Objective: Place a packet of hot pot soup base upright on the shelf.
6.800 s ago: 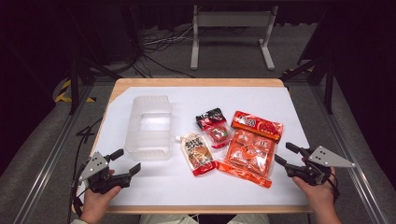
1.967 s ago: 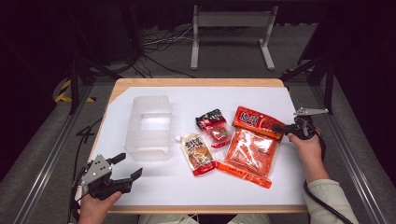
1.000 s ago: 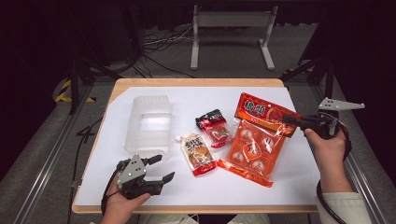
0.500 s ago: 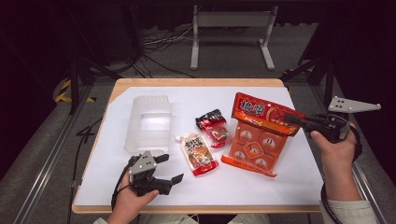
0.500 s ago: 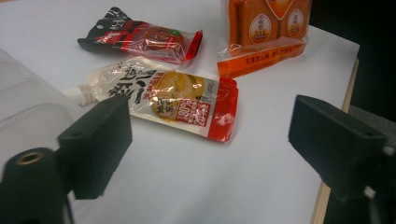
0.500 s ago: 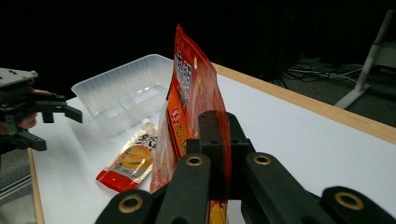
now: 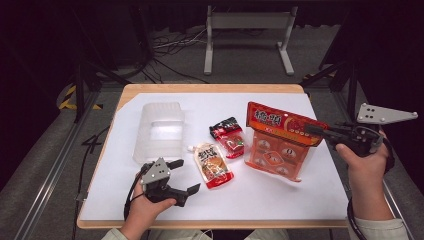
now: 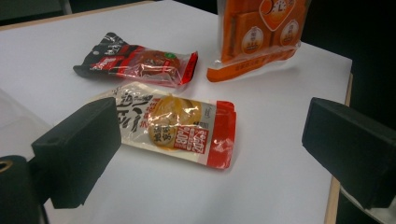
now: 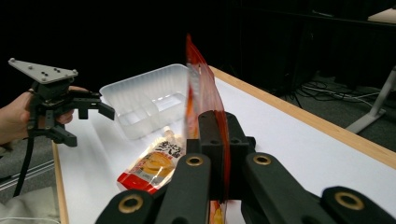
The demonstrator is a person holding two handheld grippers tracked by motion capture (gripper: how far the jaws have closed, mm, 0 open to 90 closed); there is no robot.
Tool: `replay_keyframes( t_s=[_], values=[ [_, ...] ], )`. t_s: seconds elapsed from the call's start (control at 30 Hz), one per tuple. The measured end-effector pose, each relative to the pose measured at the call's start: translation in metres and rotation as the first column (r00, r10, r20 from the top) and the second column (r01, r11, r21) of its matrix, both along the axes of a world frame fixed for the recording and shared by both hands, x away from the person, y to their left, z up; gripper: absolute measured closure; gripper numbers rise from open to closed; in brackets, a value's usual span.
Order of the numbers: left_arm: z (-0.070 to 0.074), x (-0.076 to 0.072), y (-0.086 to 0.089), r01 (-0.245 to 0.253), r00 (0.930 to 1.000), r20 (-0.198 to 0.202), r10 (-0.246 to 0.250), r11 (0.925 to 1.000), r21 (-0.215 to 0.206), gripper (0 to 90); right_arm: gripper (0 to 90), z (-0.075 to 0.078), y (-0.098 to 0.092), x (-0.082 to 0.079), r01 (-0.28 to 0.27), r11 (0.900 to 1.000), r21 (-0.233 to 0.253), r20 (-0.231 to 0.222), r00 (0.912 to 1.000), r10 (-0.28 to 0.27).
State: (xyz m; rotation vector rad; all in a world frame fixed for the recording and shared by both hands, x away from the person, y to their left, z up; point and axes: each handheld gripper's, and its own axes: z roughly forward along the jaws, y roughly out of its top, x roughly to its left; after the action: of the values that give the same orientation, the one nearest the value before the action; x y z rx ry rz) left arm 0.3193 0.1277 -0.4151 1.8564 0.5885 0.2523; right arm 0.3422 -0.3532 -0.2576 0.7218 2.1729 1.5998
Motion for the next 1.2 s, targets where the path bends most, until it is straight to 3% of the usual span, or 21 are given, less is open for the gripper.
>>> replay_keyframes(
  t_s=[0.37,0.53,0.7,0.93,1.2],
  values=[
    [0.004,0.016,-0.022,0.036,0.9992,-0.015,-0.037,0.9987,-0.036,8.1,90.0,0.013,0.008,-0.003,-0.021,1.000,0.011,0.037,0.9991,0.020],
    [0.006,0.023,-0.037,0.064,0.9979,-0.003,-0.065,0.9963,-0.056,7.0,90.0,0.016,0.016,-0.002,-0.061,0.997,0.039,0.047,0.9971,0.059],
    [0.007,0.026,-0.047,0.085,0.9963,0.020,-0.083,0.9922,-0.092,6.8,90.0,0.014,0.026,-0.004,-0.095,0.994,0.051,0.056,0.9942,0.092],
    [0.011,0.036,-0.057,0.092,0.9957,0.016,-0.091,0.9893,-0.113,5.9,90.0,0.008,0.042,-0.007,-0.138,0.987,0.082,0.070,0.9887,0.133],
    [0.014,0.044,-0.064,0.092,0.9956,0.029,-0.089,0.9896,-0.111,5.7,90.0,0.002,0.053,-0.006,-0.154,0.984,0.086,0.070,0.9865,0.148]
  ],
)
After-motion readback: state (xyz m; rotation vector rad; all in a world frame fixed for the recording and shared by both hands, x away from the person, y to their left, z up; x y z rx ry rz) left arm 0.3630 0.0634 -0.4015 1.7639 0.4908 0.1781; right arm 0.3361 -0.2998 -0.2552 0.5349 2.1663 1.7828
